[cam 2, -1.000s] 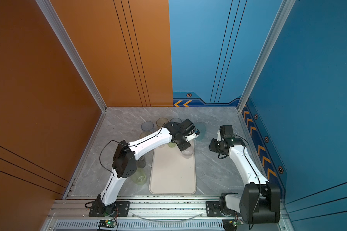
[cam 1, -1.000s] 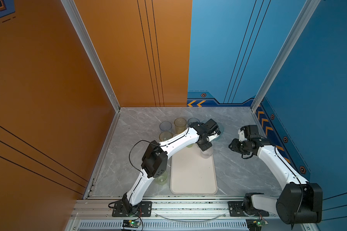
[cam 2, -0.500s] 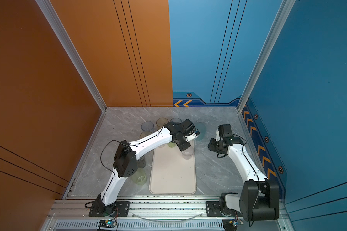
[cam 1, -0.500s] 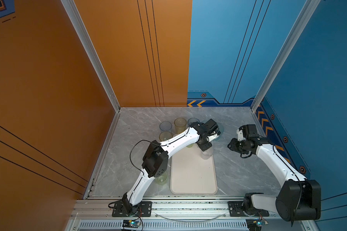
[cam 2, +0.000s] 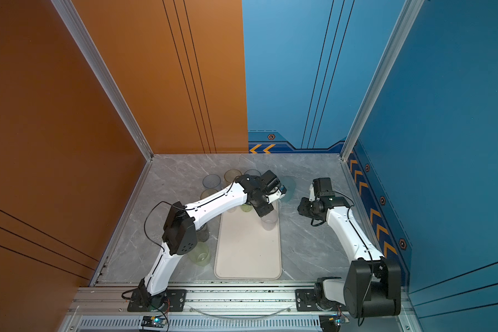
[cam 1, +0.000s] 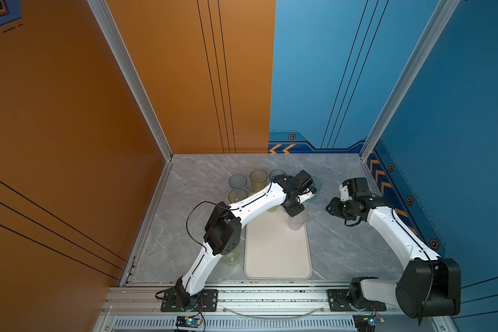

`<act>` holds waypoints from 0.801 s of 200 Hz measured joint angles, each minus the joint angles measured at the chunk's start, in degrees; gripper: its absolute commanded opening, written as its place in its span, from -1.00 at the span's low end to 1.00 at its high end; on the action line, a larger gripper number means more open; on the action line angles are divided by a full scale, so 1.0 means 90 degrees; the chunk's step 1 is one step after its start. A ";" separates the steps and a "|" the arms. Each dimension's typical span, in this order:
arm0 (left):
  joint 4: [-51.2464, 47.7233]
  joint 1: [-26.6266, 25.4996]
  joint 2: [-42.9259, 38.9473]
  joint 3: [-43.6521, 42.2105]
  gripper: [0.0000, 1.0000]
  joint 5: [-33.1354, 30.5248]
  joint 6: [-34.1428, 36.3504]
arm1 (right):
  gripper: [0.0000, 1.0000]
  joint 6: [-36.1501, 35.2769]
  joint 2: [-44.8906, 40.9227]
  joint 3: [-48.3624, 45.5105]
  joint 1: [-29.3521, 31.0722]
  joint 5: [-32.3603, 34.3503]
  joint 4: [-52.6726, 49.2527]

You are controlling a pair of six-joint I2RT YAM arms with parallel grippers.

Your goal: Place the glasses into the tray

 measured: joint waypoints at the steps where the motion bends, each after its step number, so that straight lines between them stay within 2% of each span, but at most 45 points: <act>1: 0.0000 0.0000 0.0000 0.0000 -0.56 0.0000 0.0000 | -0.14 0.0000 0.0000 0.0000 0.0000 0.0000 -0.0002; 101: 0.0160 0.0007 -0.0095 -0.0112 -0.44 -0.0141 -0.0032 | -0.10 0.0024 0.0024 0.0000 0.0085 0.0024 0.0000; 160: 0.0568 0.0061 -0.0780 -0.0617 -0.46 -0.0083 -0.0073 | -0.09 0.0024 0.0024 0.0012 0.0126 0.0051 -0.0002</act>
